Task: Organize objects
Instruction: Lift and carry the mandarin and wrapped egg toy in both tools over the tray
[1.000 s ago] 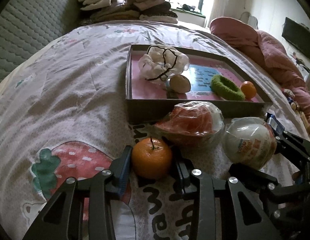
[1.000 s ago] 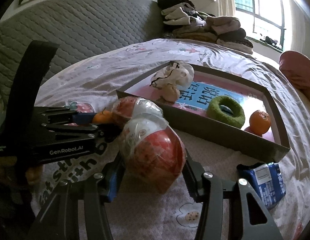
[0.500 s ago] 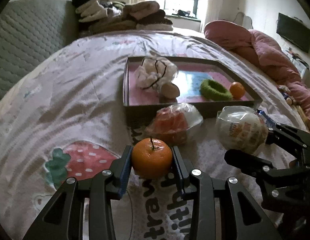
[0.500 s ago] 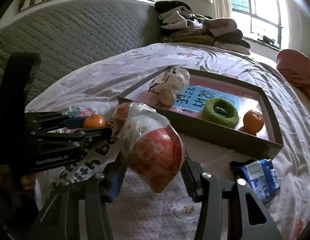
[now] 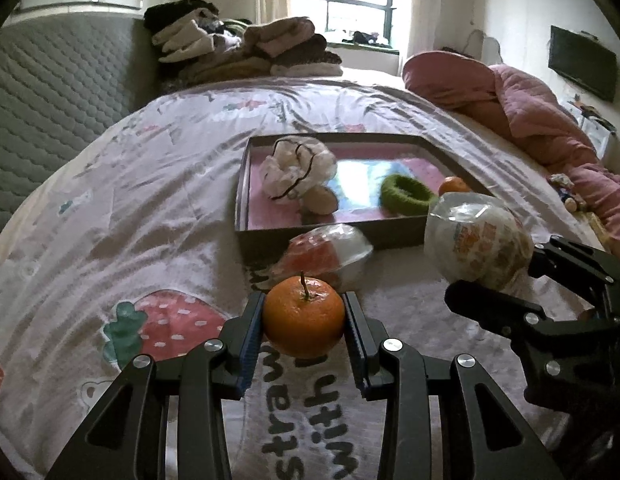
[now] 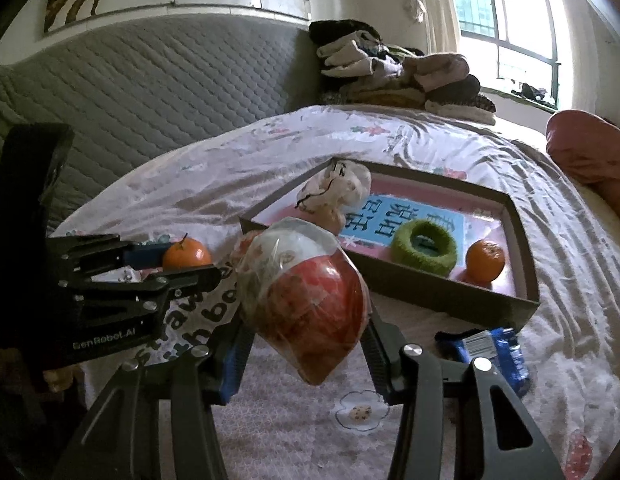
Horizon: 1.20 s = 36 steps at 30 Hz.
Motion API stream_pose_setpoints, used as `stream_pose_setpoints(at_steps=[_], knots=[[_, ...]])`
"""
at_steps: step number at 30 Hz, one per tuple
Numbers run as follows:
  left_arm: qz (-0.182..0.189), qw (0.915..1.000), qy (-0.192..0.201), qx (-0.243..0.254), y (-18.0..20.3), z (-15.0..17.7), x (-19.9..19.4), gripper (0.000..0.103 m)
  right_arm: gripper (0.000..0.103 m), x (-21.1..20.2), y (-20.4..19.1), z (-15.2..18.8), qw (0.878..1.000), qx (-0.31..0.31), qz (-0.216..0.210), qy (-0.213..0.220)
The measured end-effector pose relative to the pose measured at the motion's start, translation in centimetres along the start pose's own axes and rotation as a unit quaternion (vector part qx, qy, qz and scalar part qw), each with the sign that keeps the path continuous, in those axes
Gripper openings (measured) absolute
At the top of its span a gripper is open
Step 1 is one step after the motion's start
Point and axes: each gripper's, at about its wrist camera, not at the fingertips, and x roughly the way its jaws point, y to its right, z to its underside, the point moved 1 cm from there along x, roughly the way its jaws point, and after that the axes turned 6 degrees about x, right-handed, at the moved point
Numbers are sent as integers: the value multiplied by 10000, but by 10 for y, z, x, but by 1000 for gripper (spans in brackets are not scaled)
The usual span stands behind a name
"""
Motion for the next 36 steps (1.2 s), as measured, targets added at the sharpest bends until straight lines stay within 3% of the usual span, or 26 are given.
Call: stream_pose_setpoints(at_steps=[16,36], knots=[[203,9989,405,73,15,-21,-24,39,51,-31,3,-13,9992,115,-18,394],[115,9974,705,89,10,-44,-38,39,51,-55,16,-29,9966,204,328,721]])
